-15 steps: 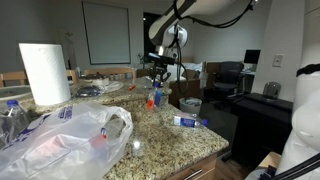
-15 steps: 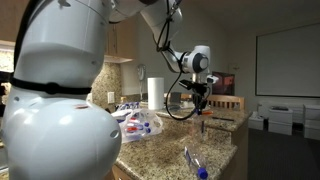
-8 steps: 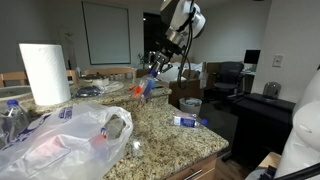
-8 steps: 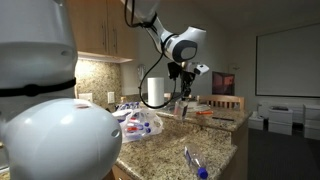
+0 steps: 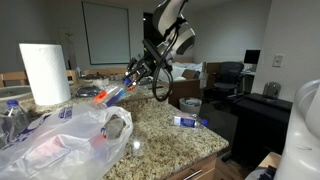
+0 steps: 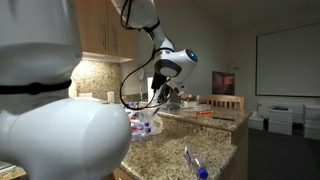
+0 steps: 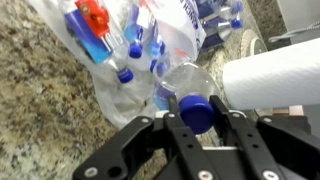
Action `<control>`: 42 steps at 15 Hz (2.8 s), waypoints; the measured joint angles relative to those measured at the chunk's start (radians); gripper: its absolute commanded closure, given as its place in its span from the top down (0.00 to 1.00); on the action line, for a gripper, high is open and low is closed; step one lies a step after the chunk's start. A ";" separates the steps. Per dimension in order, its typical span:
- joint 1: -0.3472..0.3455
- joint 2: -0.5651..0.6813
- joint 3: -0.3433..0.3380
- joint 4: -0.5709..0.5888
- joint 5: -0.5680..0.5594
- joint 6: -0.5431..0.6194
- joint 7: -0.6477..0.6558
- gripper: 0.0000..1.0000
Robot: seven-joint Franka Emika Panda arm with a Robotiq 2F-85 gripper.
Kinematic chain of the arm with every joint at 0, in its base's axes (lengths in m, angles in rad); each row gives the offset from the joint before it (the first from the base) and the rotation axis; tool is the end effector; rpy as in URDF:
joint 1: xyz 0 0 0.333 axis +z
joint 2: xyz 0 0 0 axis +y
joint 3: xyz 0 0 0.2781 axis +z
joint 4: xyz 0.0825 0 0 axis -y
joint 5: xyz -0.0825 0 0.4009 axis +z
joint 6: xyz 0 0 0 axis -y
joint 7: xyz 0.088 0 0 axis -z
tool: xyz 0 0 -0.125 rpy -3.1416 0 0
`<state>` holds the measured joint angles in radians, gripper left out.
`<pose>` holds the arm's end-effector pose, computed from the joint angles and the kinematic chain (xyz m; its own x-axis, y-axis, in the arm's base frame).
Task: Put the empty bottles on the counter in the plastic bag
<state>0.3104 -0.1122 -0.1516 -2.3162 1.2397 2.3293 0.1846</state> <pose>0.5265 0.1135 0.3511 0.7045 -0.5879 -0.3975 -0.6440 -0.2944 -0.7061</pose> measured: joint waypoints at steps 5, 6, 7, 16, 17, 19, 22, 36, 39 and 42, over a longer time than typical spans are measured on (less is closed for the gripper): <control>-0.112 0.170 0.099 0.029 0.055 -0.209 -0.012 0.10; -0.127 0.188 0.109 0.030 0.055 -0.229 -0.009 0.10; -0.140 0.203 0.119 0.034 0.058 -0.251 -0.009 0.10; -0.154 0.471 0.230 0.234 0.250 -0.506 -0.076 0.10; -0.152 0.524 0.239 0.273 0.250 -0.532 -0.076 0.10; -0.147 0.627 0.255 0.352 0.250 -0.572 -0.074 0.60; -0.137 0.744 0.267 0.463 0.250 -0.601 -0.072 0.73; -0.161 0.304 0.144 0.257 0.096 -0.322 -0.042 1.00; -0.180 0.139 0.135 0.091 0.049 -0.169 -0.042 1.00; -0.205 -0.026 0.141 -0.067 -0.008 -0.012 0.003 1.00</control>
<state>0.1057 -0.1386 -0.0105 -2.3828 1.2312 2.3169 0.1872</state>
